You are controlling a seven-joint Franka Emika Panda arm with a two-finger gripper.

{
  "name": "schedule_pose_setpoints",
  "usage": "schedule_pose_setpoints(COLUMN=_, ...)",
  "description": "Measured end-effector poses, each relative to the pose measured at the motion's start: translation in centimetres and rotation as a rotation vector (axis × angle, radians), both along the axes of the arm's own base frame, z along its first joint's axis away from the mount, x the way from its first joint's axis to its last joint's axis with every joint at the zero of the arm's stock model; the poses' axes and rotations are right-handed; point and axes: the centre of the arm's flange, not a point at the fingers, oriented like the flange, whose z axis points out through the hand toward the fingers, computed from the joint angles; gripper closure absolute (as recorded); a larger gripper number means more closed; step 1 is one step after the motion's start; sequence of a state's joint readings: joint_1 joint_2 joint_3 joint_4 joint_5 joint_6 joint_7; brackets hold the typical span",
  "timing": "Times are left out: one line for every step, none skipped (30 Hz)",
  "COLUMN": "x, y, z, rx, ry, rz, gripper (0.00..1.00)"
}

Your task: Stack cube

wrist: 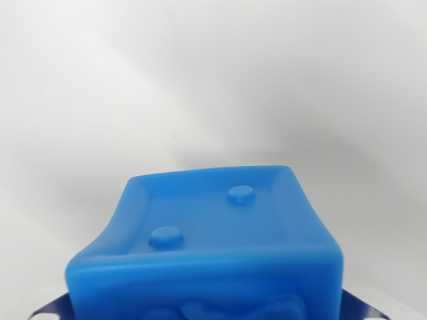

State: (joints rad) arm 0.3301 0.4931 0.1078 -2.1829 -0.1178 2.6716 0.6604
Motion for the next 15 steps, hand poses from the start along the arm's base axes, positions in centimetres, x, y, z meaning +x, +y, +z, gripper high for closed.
schedule_pose_setpoints(x=0.0, y=0.0, z=0.3, rx=0.0, ry=0.0, rz=0.0, gripper=1.0)
schedule_pose_setpoints(x=0.0, y=0.0, z=0.6, rx=0.0, ry=-0.001, rz=0.0, gripper=1.0)
schedule_pose_setpoints(x=0.0, y=0.0, z=0.9, rx=0.0, ry=-0.001, rz=-0.001, gripper=1.0)
schedule_pose_setpoints(x=0.0, y=0.0, z=1.2, rx=0.0, ry=-0.001, rz=-0.001, gripper=1.0)
schedule_pose_setpoints(x=0.0, y=0.0, z=1.5, rx=0.0, ry=-0.001, rz=-0.001, gripper=1.0)
schedule_pose_setpoints(x=0.0, y=0.0, z=1.8, rx=0.0, ry=-0.002, rz=0.0, gripper=1.0)
schedule_pose_setpoints(x=0.0, y=0.0, z=2.1, rx=0.0, ry=-0.002, rz=0.0, gripper=1.0)
schedule_pose_setpoints(x=0.0, y=0.0, z=2.3, rx=0.0, ry=-0.002, rz=0.0, gripper=1.0)
schedule_pose_setpoints(x=0.0, y=0.0, z=2.6, rx=0.0, ry=-0.002, rz=0.0, gripper=1.0)
schedule_pose_setpoints(x=0.0, y=0.0, z=3.0, rx=0.0, ry=-0.003, rz=0.0, gripper=1.0)
schedule_pose_setpoints(x=0.0, y=0.0, z=3.3, rx=0.0, ry=-0.002, rz=0.0, gripper=1.0)
schedule_pose_setpoints(x=0.0, y=0.0, z=3.6, rx=0.0, ry=-0.003, rz=0.0, gripper=1.0)
schedule_pose_setpoints(x=0.0, y=0.0, z=4.0, rx=0.0, ry=-0.003, rz=0.0, gripper=1.0)
schedule_pose_setpoints(x=0.0, y=0.0, z=4.3, rx=0.0, ry=-0.003, rz=0.0, gripper=1.0)
schedule_pose_setpoints(x=0.0, y=0.0, z=4.7, rx=0.0, ry=-0.004, rz=0.0, gripper=1.0)
